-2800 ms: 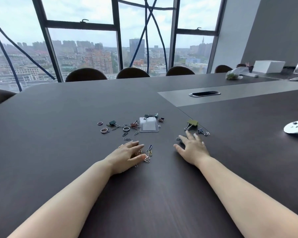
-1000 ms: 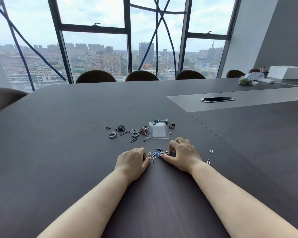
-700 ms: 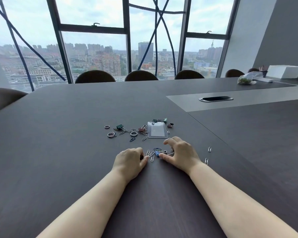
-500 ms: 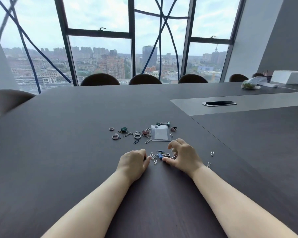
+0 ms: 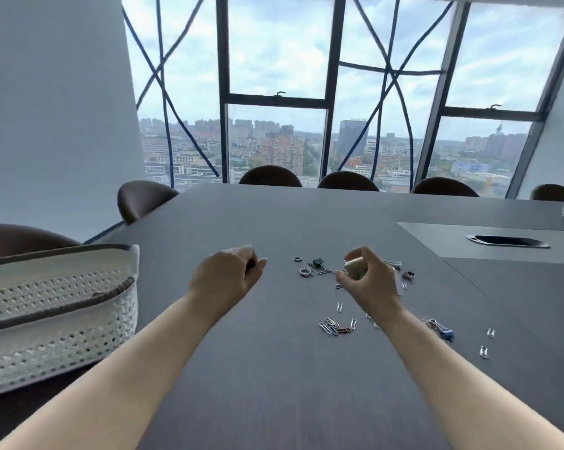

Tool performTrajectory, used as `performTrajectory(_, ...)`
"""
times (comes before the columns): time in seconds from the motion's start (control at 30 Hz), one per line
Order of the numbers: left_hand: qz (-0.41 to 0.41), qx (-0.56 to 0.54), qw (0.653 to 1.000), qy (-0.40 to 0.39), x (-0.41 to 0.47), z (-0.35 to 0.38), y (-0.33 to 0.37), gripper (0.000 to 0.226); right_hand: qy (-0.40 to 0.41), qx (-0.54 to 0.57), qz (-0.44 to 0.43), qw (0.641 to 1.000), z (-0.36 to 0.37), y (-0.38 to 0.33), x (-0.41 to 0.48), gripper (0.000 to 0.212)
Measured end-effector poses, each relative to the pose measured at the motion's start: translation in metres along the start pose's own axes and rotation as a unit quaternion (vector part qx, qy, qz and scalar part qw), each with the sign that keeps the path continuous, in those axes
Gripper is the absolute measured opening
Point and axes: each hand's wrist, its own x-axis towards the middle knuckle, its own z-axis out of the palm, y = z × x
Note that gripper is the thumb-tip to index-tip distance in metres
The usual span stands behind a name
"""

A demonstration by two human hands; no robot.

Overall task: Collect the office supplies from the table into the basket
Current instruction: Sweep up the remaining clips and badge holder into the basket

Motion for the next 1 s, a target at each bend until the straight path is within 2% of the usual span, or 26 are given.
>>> performTrajectory(0.1,0.005,0.070,0.994,0.083,-0.007,-0.064,-0.041,0.030,-0.031,0.056,-0.066,0.996,0.044,-0.070,-0.001,0.021)
performTrajectory(0.23,-0.038,0.147,0.985,0.085,-0.026,-0.126,-0.108,0.031,-0.096,0.106,-0.158,0.977,0.108,-0.151,-0.018,0.015)
performTrajectory(0.37,-0.077,0.196,0.977,0.014,-0.051,-0.146,-0.163,0.030,-0.116,0.140,-0.189,0.965,0.164,-0.194,-0.035,0.015)
performTrajectory(0.57,-0.162,0.135,0.962,-0.174,-0.067,-0.156,-0.217,0.025,-0.121,0.183,-0.174,0.960,0.207,-0.222,-0.044,0.014)
performTrajectory(0.67,-0.136,0.178,0.948,-0.225,-0.069,-0.161,-0.228,0.026,-0.115,0.184,-0.179,0.960,0.215,-0.227,-0.044,0.017)
performTrajectory(0.73,-0.111,0.195,0.954,-0.200,-0.070,-0.164,-0.229,0.027,-0.114,0.186,-0.178,0.960,0.219,-0.227,-0.044,0.021)
performTrajectory(0.83,-0.104,0.118,0.978,-0.139,-0.070,-0.169,-0.226,0.021,-0.109,0.189,-0.174,0.960,0.222,-0.225,-0.044,0.025)
performTrajectory(1.0,-0.108,0.072,0.981,-0.147,-0.072,-0.173,-0.221,0.023,-0.109,0.200,-0.175,0.958,0.225,-0.226,-0.044,0.023)
